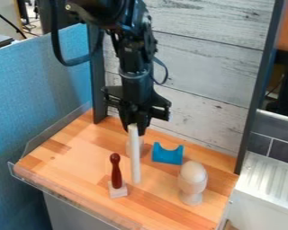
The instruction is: Moved the cylinder to the middle of the cup, a maroon cylinder
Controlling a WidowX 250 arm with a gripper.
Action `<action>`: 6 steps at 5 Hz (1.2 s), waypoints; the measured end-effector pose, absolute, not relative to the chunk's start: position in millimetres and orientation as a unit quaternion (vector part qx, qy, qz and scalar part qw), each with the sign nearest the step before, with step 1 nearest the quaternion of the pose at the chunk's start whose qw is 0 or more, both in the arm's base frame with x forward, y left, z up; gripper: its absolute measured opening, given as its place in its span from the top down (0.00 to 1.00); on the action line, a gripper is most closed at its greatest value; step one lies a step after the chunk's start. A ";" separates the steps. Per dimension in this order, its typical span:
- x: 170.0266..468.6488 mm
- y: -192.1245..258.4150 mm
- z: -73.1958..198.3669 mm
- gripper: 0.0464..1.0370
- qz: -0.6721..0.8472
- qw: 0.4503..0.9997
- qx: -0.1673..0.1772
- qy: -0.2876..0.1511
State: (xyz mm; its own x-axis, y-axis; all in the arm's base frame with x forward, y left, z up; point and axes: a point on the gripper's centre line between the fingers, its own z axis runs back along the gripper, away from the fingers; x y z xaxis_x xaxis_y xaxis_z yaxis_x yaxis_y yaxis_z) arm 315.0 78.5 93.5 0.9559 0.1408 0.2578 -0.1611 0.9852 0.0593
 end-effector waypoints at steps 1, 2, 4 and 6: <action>312.6 70.3 81.3 0.82 0.062 0.989 0.060 -0.123; 311.9 67.5 74.5 0.82 0.053 0.988 0.073 -0.122; 309.9 66.3 60.9 0.82 0.050 0.990 0.082 -0.101; 314.6 66.3 55.7 0.82 0.049 0.992 0.079 -0.087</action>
